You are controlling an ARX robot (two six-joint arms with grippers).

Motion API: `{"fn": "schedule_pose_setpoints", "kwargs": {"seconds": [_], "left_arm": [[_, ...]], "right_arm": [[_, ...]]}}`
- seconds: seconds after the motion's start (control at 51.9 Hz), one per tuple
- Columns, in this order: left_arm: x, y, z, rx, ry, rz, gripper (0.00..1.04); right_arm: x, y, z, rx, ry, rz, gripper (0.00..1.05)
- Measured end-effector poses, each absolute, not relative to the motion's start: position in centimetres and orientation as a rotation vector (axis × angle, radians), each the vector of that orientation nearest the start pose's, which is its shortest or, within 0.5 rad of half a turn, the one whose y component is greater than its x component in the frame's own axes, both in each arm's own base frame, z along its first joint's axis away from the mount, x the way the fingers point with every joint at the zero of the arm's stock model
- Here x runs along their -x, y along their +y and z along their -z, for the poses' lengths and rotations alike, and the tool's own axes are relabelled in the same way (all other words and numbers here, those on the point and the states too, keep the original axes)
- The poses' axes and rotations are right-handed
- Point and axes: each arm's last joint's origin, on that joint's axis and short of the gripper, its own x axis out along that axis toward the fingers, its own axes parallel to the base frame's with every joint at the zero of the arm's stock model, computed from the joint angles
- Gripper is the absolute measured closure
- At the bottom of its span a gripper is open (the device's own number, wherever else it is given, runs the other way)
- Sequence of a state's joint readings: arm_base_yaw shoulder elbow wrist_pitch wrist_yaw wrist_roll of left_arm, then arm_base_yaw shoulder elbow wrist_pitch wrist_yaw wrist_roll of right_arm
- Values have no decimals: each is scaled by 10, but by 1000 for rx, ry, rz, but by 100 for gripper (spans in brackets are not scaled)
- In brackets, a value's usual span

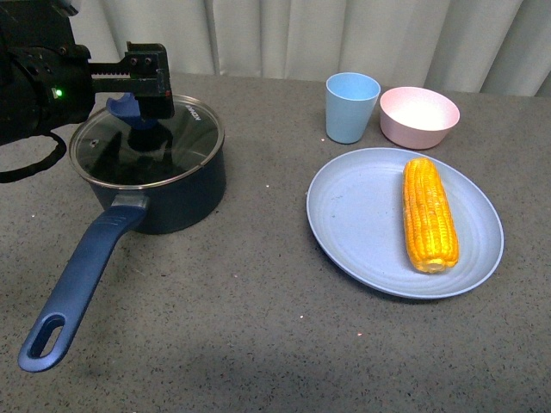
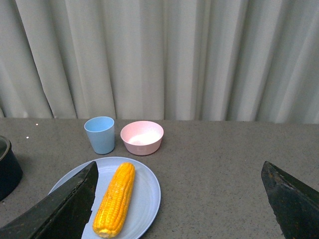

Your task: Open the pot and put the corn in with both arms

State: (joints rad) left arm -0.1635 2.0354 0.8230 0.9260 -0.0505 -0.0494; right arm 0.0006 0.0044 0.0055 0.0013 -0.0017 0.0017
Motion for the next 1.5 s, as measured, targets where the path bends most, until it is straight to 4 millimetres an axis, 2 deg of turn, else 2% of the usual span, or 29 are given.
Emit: {"fn": "schedule_pose_setpoints", "kwargs": {"seconds": [0.289, 1.001, 1.117, 1.232, 1.502], "left_arm": [[-375, -61, -97, 7, 301, 119, 6], [-373, -68, -87, -3, 342, 169, 7], [-373, -67, -87, -5, 343, 170, 29], [-373, -68, -87, -14, 341, 174, 42], [-368, -69, -95, -22, 324, 185, 44]], "right_arm": [[-98, 0, -165, -2, -2, -2, 9], [-98, 0, -165, -2, -3, -2, 9], [-98, 0, -165, -2, -2, -2, 9], [-98, 0, -165, -2, -2, -2, 9], [-98, 0, -165, -2, -3, -2, 9]]}}
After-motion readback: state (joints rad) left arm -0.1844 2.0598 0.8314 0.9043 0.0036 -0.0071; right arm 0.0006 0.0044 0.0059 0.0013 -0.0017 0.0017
